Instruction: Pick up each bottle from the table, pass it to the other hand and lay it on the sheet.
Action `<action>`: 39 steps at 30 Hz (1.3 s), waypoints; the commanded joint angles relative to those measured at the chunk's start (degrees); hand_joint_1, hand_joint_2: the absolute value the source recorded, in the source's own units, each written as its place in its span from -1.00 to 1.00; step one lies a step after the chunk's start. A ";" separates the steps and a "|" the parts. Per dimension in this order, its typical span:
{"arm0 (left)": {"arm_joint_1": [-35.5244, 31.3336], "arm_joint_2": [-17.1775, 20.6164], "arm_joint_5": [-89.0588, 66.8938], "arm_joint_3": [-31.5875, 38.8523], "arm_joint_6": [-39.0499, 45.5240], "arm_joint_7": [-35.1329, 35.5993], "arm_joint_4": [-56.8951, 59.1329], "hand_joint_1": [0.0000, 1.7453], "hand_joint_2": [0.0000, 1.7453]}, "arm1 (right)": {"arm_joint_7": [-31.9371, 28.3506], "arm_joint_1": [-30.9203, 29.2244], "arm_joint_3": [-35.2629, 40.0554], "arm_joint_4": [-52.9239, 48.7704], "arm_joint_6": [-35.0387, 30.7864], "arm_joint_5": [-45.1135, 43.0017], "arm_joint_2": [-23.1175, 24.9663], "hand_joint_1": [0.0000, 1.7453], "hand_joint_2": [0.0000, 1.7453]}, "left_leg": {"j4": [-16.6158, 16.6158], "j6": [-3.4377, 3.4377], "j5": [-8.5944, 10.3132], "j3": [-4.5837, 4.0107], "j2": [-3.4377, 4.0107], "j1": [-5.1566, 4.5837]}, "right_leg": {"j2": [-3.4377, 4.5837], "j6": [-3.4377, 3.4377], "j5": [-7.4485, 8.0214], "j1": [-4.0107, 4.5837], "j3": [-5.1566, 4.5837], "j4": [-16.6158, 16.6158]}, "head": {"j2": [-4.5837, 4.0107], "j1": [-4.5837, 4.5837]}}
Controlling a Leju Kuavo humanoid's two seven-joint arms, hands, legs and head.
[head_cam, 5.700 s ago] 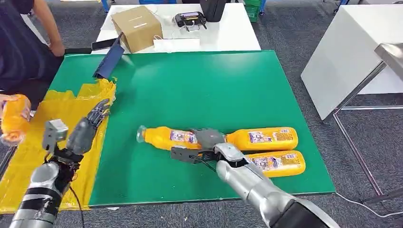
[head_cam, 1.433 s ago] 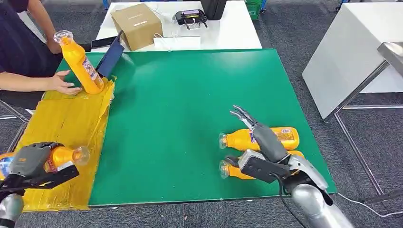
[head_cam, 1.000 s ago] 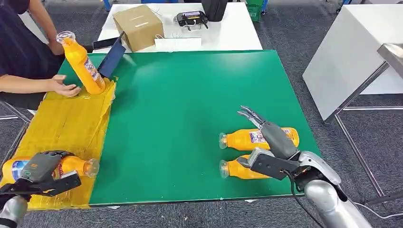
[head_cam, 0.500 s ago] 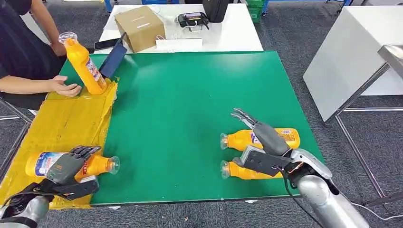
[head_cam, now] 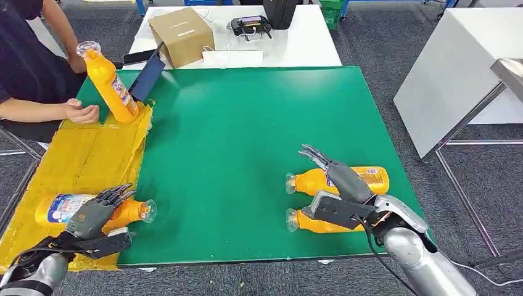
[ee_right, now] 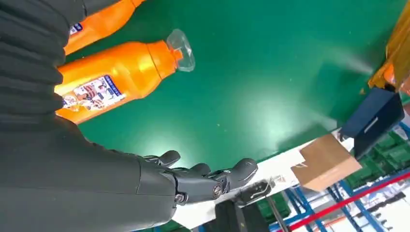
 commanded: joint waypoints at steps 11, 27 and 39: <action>-1.77 -19.23 38.27 24.45 -7.81 -7.54 -11.92 -1.00 -1.00 | 1.28 14.07 -2.53 3.59 -0.65 6.29 -8.58 -1.00 1.00 | 0.03 0.00 -0.15 0.08 -0.38 0.11 | -0.03 -0.01 -0.18 0.06 0.23 -0.13 | 0.00 -0.02; -0.92 -20.95 42.33 25.41 -12.07 -8.09 -15.93 -1.00 -1.00 | 3.53 22.01 -9.86 -1.25 -2.82 10.94 -9.07 -1.00 1.00 | 0.05 0.07 -0.32 0.01 -0.16 -0.02 | 0.17 0.03 -0.19 -0.02 0.00 -0.07 | 0.00 0.00; -1.58 -20.49 42.78 23.40 -13.94 -7.04 -16.12 -1.00 -1.00 | 5.67 22.32 -15.33 1.53 -4.44 16.94 -6.46 -1.00 1.00 | 0.00 0.07 -0.29 0.00 -0.11 -0.04 | 0.21 0.07 -0.17 -0.05 -0.02 -0.12 | 0.00 -0.02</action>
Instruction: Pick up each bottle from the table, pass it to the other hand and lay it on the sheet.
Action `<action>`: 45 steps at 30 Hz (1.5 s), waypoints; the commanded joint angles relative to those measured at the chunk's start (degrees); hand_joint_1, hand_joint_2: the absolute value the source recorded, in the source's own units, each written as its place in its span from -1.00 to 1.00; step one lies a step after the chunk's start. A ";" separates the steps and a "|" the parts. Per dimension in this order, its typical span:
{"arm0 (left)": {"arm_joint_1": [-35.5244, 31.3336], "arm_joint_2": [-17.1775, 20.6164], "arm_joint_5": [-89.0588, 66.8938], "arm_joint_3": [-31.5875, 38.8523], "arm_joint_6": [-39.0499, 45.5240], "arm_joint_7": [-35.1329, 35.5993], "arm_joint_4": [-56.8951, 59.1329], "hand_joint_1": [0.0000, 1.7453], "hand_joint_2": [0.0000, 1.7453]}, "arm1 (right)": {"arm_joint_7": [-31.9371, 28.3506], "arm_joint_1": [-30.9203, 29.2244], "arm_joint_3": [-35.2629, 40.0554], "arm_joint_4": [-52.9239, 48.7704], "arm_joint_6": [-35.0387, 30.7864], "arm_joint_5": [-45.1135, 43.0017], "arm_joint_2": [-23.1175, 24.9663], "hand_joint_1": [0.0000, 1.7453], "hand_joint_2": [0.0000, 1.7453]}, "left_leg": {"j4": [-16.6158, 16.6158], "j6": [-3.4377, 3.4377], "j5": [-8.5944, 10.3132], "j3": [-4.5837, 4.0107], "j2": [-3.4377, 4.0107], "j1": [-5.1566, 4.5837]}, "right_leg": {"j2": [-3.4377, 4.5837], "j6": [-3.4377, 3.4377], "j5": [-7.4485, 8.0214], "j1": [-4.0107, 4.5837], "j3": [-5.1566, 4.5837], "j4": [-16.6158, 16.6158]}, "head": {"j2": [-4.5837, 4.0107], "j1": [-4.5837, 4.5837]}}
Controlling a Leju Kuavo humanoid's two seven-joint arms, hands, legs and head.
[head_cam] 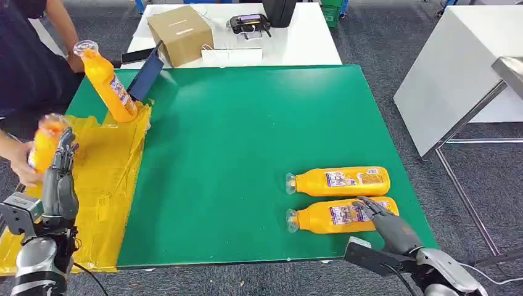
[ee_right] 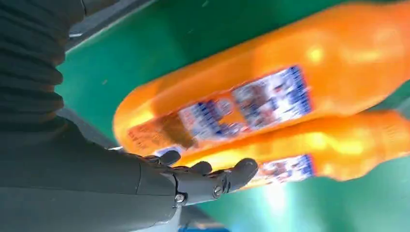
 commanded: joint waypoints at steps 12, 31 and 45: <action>-2.58 -1.57 1.35 -0.43 -1.96 1.00 1.88 -1.00 -1.00 | 1.01 -1.84 -5.50 5.80 0.34 4.21 4.48 -1.00 1.00 | -0.02 -0.09 -0.13 0.32 -0.11 0.13 | 0.22 -0.11 -0.11 0.08 0.37 -0.10 | 0.00 0.00; -5.07 -1.68 2.88 -1.40 -3.43 1.14 4.69 -1.00 -1.00 | -1.12 -11.38 -0.46 17.58 4.01 10.05 6.52 -1.00 1.00 | -0.08 -0.07 -0.06 0.29 -0.03 0.09 | 0.24 -0.07 -0.04 0.05 0.31 -0.13 | 0.00 0.00; -10.32 -1.87 3.77 -3.75 -3.24 0.35 10.89 -1.00 -1.00 | -5.33 -15.59 13.18 27.94 9.08 14.08 1.30 1.00 1.00 | -0.05 -0.08 -0.07 0.44 -0.03 0.16 | 0.27 -0.09 -0.06 0.10 0.50 -0.16 | 0.00 0.02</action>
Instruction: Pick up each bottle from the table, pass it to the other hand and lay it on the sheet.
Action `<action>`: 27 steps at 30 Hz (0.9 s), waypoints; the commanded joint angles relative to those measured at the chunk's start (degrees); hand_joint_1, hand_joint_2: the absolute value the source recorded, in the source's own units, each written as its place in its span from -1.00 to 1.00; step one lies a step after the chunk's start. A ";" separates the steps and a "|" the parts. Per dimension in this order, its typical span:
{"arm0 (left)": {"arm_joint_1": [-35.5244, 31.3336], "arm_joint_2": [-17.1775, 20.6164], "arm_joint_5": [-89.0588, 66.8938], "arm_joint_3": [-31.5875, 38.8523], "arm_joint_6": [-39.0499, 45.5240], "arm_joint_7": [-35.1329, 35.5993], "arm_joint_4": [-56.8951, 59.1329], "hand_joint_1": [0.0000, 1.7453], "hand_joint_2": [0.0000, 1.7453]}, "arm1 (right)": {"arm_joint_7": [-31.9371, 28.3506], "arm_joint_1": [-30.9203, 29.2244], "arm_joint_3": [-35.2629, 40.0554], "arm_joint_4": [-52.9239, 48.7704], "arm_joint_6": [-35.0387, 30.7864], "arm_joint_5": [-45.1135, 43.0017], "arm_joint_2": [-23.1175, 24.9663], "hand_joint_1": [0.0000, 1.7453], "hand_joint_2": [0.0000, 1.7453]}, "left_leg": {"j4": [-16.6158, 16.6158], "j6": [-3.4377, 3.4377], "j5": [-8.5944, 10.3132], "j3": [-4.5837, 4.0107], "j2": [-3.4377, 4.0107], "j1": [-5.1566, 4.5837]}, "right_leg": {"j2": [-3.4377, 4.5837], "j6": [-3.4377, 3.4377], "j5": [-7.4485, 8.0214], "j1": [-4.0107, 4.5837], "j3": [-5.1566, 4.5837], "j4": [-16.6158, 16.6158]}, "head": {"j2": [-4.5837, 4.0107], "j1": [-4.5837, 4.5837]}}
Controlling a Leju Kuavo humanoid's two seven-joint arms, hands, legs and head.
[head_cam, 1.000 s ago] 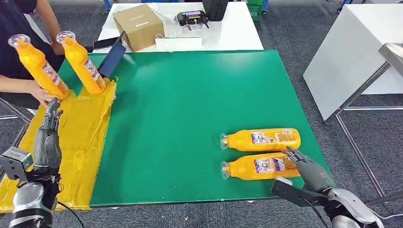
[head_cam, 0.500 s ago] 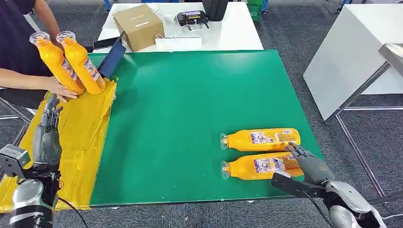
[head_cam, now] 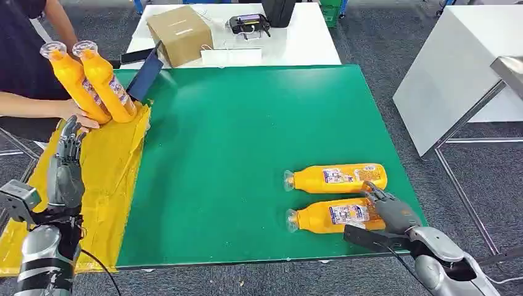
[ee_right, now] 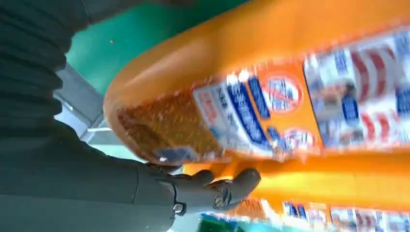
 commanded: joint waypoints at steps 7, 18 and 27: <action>-7.12 -1.24 0.55 -3.97 0.60 -0.14 9.36 -1.00 -1.00 | -2.93 -2.89 15.54 11.38 3.49 0.42 -3.74 1.00 1.00 | -0.10 -0.09 -0.05 0.64 -0.31 0.18 | 0.03 -0.12 -0.09 0.12 0.70 -0.22 | 0.00 0.02; -8.08 -1.36 1.61 -5.28 1.04 0.17 10.28 -1.00 -1.00 | -3.70 -4.26 21.13 12.29 4.90 0.16 -5.51 1.00 1.00 | -0.08 -0.09 -0.21 0.99 -0.08 0.22 | 0.16 -0.12 -0.11 0.17 0.87 -0.22 | 0.00 0.00; -3.17 -1.08 2.93 -4.63 2.04 0.64 5.74 -1.00 -1.00 | 1.00 -3.27 15.52 16.05 -4.63 -1.90 4.75 1.00 1.00 | -0.19 -0.12 -0.62 1.67 0.16 0.30 | 0.37 -0.18 -0.36 0.24 1.06 -0.40 | 0.00 0.00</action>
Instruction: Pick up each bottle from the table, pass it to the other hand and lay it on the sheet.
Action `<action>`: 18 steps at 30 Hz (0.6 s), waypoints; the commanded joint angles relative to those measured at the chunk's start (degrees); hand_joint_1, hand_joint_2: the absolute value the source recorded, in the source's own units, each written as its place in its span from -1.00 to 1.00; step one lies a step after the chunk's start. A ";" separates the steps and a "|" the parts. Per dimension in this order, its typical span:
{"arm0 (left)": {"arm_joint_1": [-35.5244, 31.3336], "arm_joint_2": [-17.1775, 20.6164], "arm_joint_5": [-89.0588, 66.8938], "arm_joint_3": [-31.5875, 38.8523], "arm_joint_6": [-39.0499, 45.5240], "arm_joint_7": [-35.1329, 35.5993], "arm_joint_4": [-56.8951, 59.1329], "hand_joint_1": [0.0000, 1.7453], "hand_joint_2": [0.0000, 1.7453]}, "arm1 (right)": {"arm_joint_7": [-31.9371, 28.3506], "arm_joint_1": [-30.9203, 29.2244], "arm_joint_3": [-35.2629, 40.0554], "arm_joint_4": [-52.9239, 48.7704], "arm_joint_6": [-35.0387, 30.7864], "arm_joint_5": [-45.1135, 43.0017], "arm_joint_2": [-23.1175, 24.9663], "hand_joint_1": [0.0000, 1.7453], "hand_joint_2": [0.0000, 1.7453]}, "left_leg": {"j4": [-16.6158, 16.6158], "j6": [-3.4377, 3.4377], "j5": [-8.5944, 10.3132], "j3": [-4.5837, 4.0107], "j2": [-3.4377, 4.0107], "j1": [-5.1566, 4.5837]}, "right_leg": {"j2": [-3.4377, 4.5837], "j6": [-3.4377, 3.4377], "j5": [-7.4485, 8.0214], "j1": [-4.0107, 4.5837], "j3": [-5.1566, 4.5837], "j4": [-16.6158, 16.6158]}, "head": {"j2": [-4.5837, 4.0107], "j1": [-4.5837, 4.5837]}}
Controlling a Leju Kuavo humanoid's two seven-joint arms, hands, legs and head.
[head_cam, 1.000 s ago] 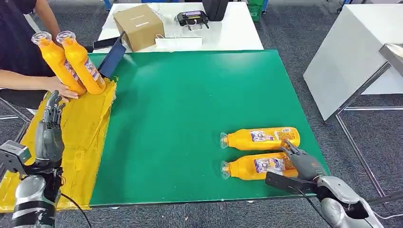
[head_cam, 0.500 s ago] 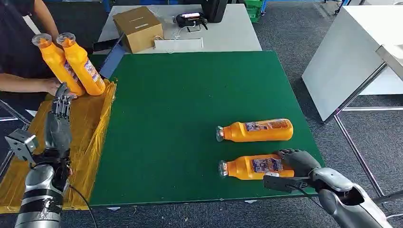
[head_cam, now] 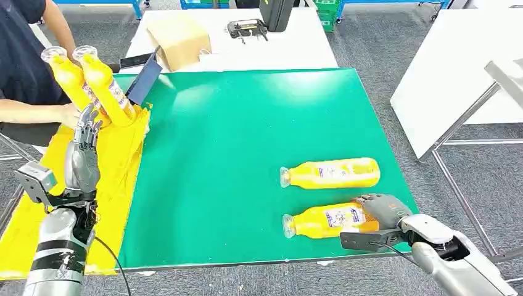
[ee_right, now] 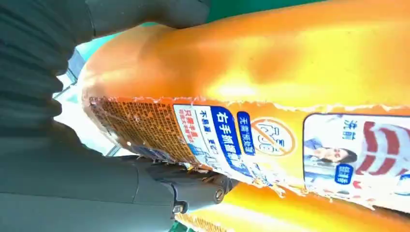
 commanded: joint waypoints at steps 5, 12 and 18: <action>11.07 0.31 3.73 8.05 -2.03 -0.47 -7.01 -1.00 -1.00 | 2.69 2.16 -10.26 0.60 -14.39 -10.45 25.95 1.00 1.00 | -0.19 -0.32 -0.26 0.53 0.67 0.31 | 0.92 -0.18 0.06 0.22 1.13 -0.23 | 0.00 0.02; 7.18 0.21 3.05 17.79 -9.94 -2.86 -2.68 -1.00 -1.00 | 1.63 -13.02 -11.36 -4.56 -20.09 -35.11 37.47 1.00 1.00 | 0.04 -0.60 -0.05 -0.24 1.40 0.32 | 1.52 -0.49 0.23 0.29 -0.03 0.33 | 0.00 -0.04; 7.33 -0.03 2.82 17.16 -9.72 -2.72 -2.95 -1.00 -1.00 | 0.98 -11.23 -11.37 -5.02 -20.33 -35.70 36.29 1.00 1.00 | -0.02 -0.49 0.42 -0.67 0.17 0.41 | 0.37 -0.48 0.12 0.34 -0.20 0.35 | 0.00 0.02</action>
